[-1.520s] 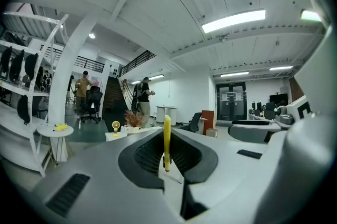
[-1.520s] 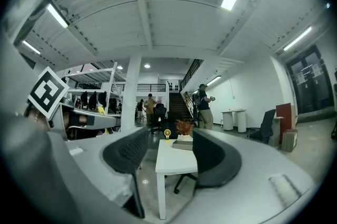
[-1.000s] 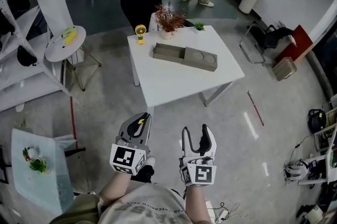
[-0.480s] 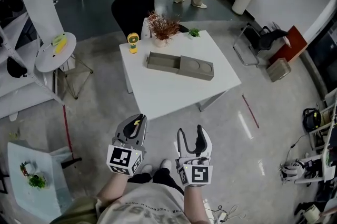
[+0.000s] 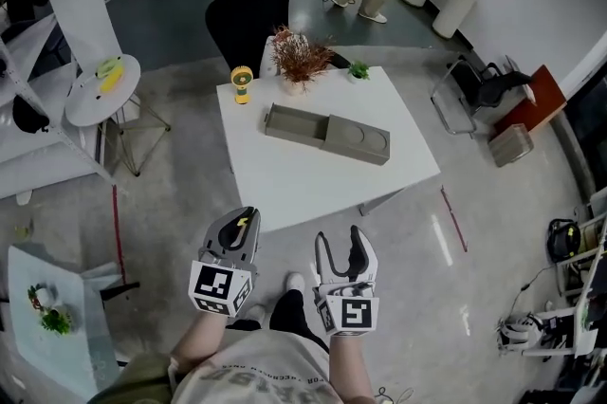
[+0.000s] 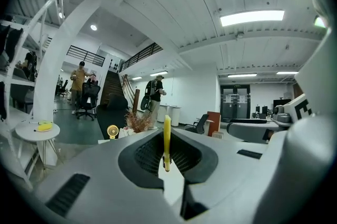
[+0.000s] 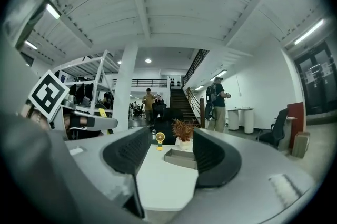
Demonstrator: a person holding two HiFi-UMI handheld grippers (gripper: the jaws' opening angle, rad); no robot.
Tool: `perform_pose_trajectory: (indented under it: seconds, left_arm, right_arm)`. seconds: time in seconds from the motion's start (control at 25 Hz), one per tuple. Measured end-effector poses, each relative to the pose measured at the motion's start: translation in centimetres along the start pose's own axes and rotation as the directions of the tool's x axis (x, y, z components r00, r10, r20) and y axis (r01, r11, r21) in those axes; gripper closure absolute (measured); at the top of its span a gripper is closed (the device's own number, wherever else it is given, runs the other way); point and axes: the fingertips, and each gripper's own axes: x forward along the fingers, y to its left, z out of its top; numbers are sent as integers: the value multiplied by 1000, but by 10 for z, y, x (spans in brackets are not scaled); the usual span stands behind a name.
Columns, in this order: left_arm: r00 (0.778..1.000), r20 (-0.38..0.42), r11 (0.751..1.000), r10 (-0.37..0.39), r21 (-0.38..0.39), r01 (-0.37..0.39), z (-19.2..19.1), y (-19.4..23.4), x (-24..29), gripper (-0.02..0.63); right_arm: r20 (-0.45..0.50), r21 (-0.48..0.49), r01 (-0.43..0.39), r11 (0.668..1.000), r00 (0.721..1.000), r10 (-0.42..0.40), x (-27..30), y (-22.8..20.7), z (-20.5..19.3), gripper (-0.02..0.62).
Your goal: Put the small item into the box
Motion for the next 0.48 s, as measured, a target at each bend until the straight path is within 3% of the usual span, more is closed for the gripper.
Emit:
perform_pose_trajectory:
  seconds: [0.48]
  left_arm:
    - [996, 3, 996, 92, 20, -93, 18, -9, 111, 575]
  right_arm:
    - [2, -11, -158, 987, 987, 158, 94, -78, 0, 342]
